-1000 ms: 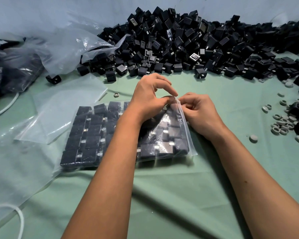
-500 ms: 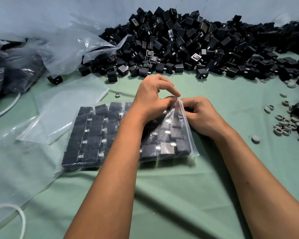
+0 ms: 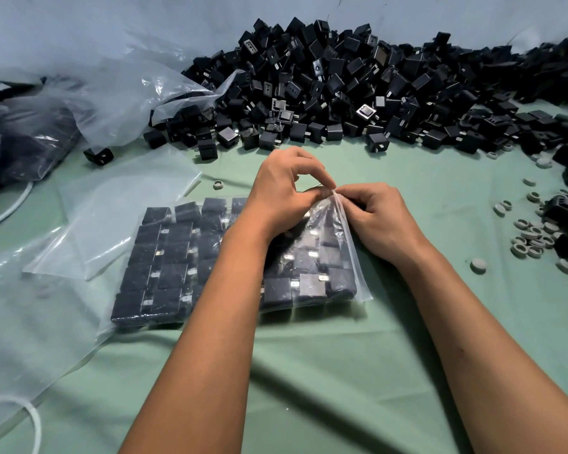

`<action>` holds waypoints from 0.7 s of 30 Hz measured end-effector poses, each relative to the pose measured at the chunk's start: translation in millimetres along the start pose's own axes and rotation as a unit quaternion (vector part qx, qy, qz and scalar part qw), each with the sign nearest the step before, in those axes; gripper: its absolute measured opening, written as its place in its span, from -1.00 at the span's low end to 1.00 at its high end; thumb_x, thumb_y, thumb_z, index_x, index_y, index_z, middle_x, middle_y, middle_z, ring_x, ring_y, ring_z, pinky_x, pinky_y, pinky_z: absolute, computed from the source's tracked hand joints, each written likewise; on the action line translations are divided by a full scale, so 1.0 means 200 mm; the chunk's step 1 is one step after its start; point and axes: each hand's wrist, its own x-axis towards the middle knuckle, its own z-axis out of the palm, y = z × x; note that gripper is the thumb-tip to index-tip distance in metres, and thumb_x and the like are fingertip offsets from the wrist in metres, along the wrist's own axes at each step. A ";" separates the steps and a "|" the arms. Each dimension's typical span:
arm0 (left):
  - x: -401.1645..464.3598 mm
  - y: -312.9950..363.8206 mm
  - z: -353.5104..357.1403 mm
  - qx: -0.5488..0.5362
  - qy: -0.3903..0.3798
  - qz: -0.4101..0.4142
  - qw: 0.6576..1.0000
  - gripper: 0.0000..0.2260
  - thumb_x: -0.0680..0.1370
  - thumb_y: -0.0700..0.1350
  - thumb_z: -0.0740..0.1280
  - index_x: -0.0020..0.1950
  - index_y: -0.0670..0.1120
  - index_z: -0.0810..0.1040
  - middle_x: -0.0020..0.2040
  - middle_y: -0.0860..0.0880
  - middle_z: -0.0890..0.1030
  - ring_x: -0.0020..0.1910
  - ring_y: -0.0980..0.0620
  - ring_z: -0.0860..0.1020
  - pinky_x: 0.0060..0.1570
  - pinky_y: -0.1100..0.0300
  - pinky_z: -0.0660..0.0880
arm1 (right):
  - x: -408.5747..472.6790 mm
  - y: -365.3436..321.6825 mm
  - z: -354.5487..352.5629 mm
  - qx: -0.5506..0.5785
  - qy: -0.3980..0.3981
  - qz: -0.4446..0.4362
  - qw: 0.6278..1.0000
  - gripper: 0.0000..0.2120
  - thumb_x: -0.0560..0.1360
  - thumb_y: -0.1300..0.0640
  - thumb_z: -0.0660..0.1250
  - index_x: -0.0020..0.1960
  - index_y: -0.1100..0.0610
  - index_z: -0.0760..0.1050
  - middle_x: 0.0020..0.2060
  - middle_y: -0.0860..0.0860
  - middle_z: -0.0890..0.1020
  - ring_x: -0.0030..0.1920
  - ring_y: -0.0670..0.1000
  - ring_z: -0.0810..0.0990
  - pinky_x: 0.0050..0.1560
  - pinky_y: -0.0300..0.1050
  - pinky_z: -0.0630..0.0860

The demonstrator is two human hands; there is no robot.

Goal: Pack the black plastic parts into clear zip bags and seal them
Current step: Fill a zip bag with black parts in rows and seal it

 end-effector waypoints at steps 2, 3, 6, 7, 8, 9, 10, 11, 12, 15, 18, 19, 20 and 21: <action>0.00 0.00 0.00 -0.003 -0.003 -0.001 1.000 -0.89 0.46 -0.18 0.57 -0.07 0.00 0.77 0.04 0.01 0.63 0.16 0.02 0.54 0.17 -0.04 0.51 | 0.00 -0.01 0.00 -0.021 0.020 -0.016 0.999 -0.82 0.65 0.10 0.36 0.15 0.03 0.73 -0.13 -0.10 0.76 -0.09 -0.12 0.71 -0.02 -0.04 0.62; 0.00 0.00 0.00 -0.002 -0.004 -0.001 1.000 -0.89 0.46 -0.18 0.57 -0.07 0.00 0.77 0.04 0.01 0.63 0.16 0.02 0.54 0.18 -0.04 0.50 | 0.00 -0.01 0.00 -0.031 0.024 -0.018 0.999 -0.83 0.63 0.12 0.38 0.14 0.04 0.73 -0.12 -0.10 0.76 -0.10 -0.13 0.71 -0.01 -0.05 0.63; 0.00 0.00 0.01 0.002 -0.007 -0.001 1.000 -0.90 0.46 -0.18 0.57 -0.07 0.00 0.77 0.04 0.02 0.63 0.17 0.01 0.53 0.19 -0.04 0.50 | -0.01 -0.01 0.01 -0.049 0.042 -0.016 0.998 -0.88 0.56 0.17 0.47 0.07 0.09 0.74 -0.18 -0.05 0.75 -0.17 -0.09 0.72 -0.02 -0.03 0.66; 0.00 0.00 0.01 0.002 -0.007 0.000 1.000 -0.90 0.46 -0.18 0.57 -0.07 0.00 0.77 0.03 0.02 0.63 0.17 0.01 0.53 0.19 -0.04 0.50 | -0.01 -0.01 0.01 -0.057 0.051 -0.019 0.997 -0.90 0.54 0.17 0.49 0.03 0.09 0.75 -0.21 -0.05 0.75 -0.19 -0.09 0.72 -0.04 -0.03 0.66; 0.00 0.00 0.01 0.002 -0.006 0.002 1.000 -0.90 0.46 -0.19 0.57 -0.07 -0.01 0.77 0.03 0.02 0.63 0.16 0.01 0.54 0.18 -0.03 0.50 | -0.01 -0.01 0.01 -0.062 0.058 -0.021 0.996 -0.92 0.52 0.16 0.50 0.00 0.10 0.75 -0.23 -0.06 0.75 -0.21 -0.10 0.72 -0.07 -0.04 0.67; 0.00 0.00 0.01 0.003 -0.006 0.003 1.000 -0.89 0.46 -0.19 0.57 -0.07 0.00 0.77 0.03 0.02 0.63 0.16 0.02 0.54 0.18 -0.03 0.50 | -0.01 -0.01 0.01 -0.063 0.064 -0.019 0.996 -0.93 0.50 0.14 0.51 -0.03 0.09 0.75 -0.26 -0.07 0.74 -0.23 -0.11 0.71 -0.10 -0.08 0.66; 0.00 0.00 0.01 0.005 -0.007 0.004 1.000 -0.89 0.46 -0.19 0.57 -0.07 0.00 0.76 0.03 0.03 0.63 0.16 0.02 0.54 0.19 -0.03 0.50 | -0.01 -0.01 0.02 -0.054 0.070 -0.011 0.996 -0.94 0.49 0.12 0.52 -0.06 0.08 0.75 -0.28 -0.09 0.73 -0.25 -0.13 0.71 -0.13 -0.12 0.66; 0.01 0.00 0.01 0.005 -0.009 0.003 1.000 -0.89 0.46 -0.19 0.57 -0.08 0.00 0.76 0.03 0.03 0.63 0.16 0.01 0.53 0.19 -0.04 0.50 | 0.00 0.00 0.02 -0.042 0.077 0.006 0.996 -0.95 0.48 0.10 0.53 -0.08 0.06 0.75 -0.30 -0.10 0.73 -0.27 -0.15 0.70 -0.16 -0.17 0.65; 0.01 -0.01 0.01 0.005 -0.010 0.001 1.000 -0.89 0.46 -0.19 0.57 -0.08 0.01 0.76 0.03 0.04 0.63 0.17 0.01 0.53 0.19 -0.04 0.50 | 0.01 0.01 0.02 -0.029 0.089 0.029 0.995 -0.95 0.48 0.09 0.53 -0.10 0.05 0.75 -0.31 -0.11 0.73 -0.28 -0.16 0.70 -0.18 -0.19 0.64; 0.00 -0.01 0.01 0.000 -0.014 -0.003 1.000 -0.88 0.46 -0.18 0.57 -0.08 0.02 0.76 0.03 0.04 0.64 0.17 -0.01 0.54 0.18 -0.06 0.50 | 0.10 0.05 0.00 -0.024 0.164 0.083 0.983 -0.93 0.51 0.11 0.46 -0.09 0.05 0.73 -0.28 -0.10 0.73 -0.26 -0.12 0.70 -0.12 -0.16 0.64; 0.00 -0.01 0.02 -0.006 -0.013 -0.003 1.000 -0.89 0.46 -0.19 0.57 -0.08 0.02 0.76 0.02 0.05 0.64 0.15 0.00 0.55 0.18 -0.05 0.51 | 0.26 0.10 -0.06 -0.163 0.198 0.047 0.965 -0.81 0.53 0.18 0.37 0.10 0.06 0.70 -0.02 0.01 0.72 0.04 0.04 0.64 0.16 -0.09 0.54; 0.00 -0.01 0.02 -0.007 -0.013 -0.004 1.000 -0.89 0.46 -0.19 0.57 -0.08 0.01 0.76 0.02 0.05 0.64 0.15 0.01 0.56 0.18 -0.04 0.51 | 0.32 0.12 -0.08 -0.222 0.175 0.043 0.958 -0.72 0.54 0.21 0.35 0.22 0.06 0.65 0.15 0.06 0.66 0.21 0.11 0.55 0.26 -0.06 0.46; 0.00 -0.01 0.02 -0.008 -0.014 -0.005 1.000 -0.89 0.46 -0.19 0.57 -0.08 0.01 0.76 0.02 0.05 0.64 0.15 0.02 0.56 0.18 -0.04 0.51 | 0.38 0.14 -0.10 -0.270 0.136 0.056 0.952 -0.61 0.55 0.24 0.32 0.35 0.04 0.56 0.34 0.10 0.55 0.36 0.16 0.41 0.36 -0.02 0.38; 0.00 -0.01 0.02 -0.010 -0.015 -0.005 1.000 -0.89 0.46 -0.19 0.57 -0.08 0.01 0.76 0.02 0.05 0.64 0.15 0.03 0.56 0.18 -0.04 0.51 | 0.43 0.15 -0.12 -0.302 0.086 0.079 0.946 -0.50 0.56 0.28 0.30 0.47 0.02 0.45 0.49 0.13 0.39 0.48 0.19 0.26 0.44 0.05 0.31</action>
